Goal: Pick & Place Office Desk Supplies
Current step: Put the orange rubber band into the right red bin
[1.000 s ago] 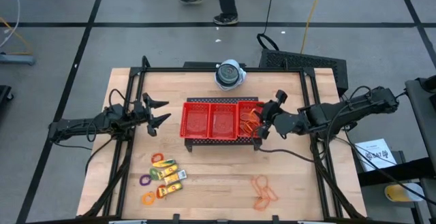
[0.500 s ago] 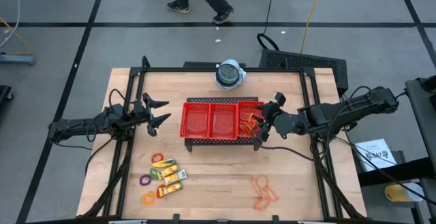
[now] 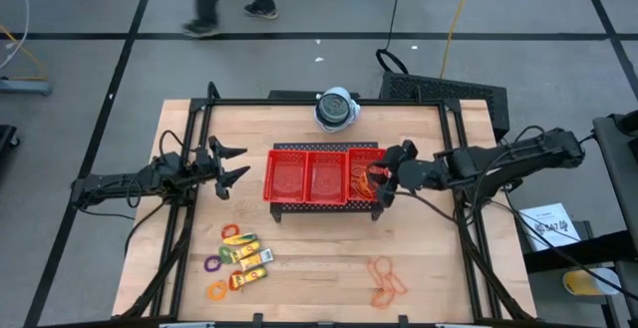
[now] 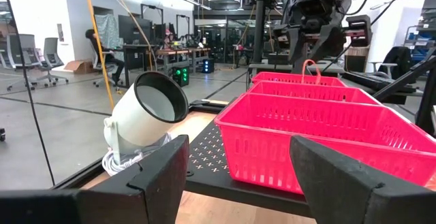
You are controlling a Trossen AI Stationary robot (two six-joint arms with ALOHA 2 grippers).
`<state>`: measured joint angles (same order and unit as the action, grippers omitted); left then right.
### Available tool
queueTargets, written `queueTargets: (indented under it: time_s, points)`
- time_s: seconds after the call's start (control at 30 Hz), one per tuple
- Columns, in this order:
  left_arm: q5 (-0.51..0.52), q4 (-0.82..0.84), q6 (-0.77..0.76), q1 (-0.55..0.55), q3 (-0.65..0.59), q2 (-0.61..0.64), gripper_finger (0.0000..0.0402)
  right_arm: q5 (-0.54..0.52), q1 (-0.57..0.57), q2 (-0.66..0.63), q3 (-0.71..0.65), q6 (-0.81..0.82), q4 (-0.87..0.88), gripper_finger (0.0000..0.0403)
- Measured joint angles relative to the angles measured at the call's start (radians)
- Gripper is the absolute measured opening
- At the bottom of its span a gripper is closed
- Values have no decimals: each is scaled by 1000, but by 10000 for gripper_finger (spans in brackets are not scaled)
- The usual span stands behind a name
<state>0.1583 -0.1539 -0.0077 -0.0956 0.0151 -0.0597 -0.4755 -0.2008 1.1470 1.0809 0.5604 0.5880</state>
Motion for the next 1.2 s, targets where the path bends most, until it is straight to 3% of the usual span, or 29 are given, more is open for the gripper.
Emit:
queueTargets:
  time_s: [0.3,0.47,0.7,0.87,1.0,1.2]
  points:
    - [0,0,0,0,0,0,267,3,4,-49,0,-22,39,166]
    - [0,0,0,0,0,0,267,-76,4,-65,0,29,98,158]
    - [0,0,0,0,0,0,267,-72,4,-66,0,26,91,150]
    - [0,0,0,0,0,0,267,58,3,-57,0,-39,31,149]
    - [0,0,0,0,0,0,267,-49,4,-60,0,20,51,140]
    - [-1,0,0,0,0,0,267,-71,6,-59,0,36,61,129]
